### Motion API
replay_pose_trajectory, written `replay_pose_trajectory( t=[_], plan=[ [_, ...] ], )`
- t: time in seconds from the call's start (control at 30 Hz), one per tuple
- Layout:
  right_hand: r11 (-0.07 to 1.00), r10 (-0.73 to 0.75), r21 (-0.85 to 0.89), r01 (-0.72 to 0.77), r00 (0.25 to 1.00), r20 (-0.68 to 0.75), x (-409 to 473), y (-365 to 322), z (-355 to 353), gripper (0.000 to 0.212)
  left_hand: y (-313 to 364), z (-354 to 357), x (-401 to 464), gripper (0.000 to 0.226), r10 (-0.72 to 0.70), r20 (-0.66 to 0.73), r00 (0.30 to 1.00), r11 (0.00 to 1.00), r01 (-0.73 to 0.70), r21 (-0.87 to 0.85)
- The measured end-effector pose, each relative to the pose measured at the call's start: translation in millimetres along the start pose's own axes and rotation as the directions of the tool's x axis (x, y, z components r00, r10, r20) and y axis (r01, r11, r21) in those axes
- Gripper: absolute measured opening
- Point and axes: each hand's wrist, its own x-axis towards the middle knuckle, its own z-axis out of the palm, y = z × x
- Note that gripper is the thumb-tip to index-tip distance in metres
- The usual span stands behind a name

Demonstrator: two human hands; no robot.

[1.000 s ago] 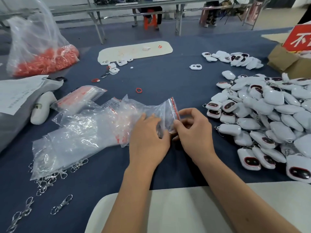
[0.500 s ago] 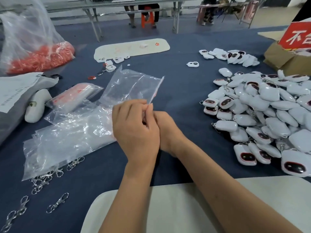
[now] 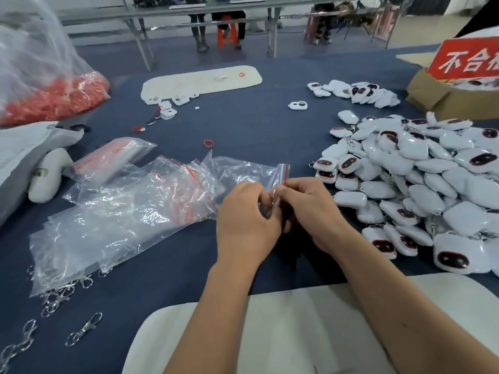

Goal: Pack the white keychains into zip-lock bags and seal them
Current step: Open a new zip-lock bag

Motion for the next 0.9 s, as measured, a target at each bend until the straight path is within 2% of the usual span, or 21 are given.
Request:
replay_pose_trajectory(
  t=[0.1,0.2,0.37,0.53,0.67,0.77,0.9],
  plan=[
    [0.999,-0.045,0.023,0.045,0.999,-0.030,1.3,2.9,0.9,0.035,-0.7,-2.6,1.4,0.029,0.024,0.030,0.999,0.999,-0.023,-0.029],
    [0.996,-0.092,-0.020,0.090,0.990,-0.103,0.9,7.7,2.3,0.031,0.2,-3.1,2.0,0.028,0.023,0.059,0.998,0.998,-0.020,-0.055],
    [0.992,-0.116,-0.059,0.109,0.985,-0.127,-1.4,6.4,3.9,0.022,-3.4,-6.1,4.8,0.025,-0.019,0.097,0.995,0.996,0.028,-0.085],
    [0.991,-0.116,-0.083,0.101,0.974,-0.197,-1.4,5.1,7.8,0.032,-8.8,-10.3,7.9,0.019,-0.072,0.165,0.984,0.982,0.098,-0.160],
    [0.992,-0.126,-0.035,0.123,0.984,-0.129,-2.6,3.4,5.7,0.034,-8.1,-9.3,8.1,0.020,-0.065,0.130,0.989,0.979,0.089,-0.185],
    [0.993,-0.114,0.013,0.115,0.992,-0.049,-2.6,3.0,0.2,0.028,-9.5,-9.0,10.0,0.018,-0.072,0.118,0.990,0.976,0.095,-0.195],
    [0.996,-0.080,0.029,0.080,0.997,-0.014,-1.8,3.0,-2.4,0.024,-13.2,-8.1,11.2,0.015,-0.081,0.079,0.994,0.970,0.097,-0.223]
  ],
)
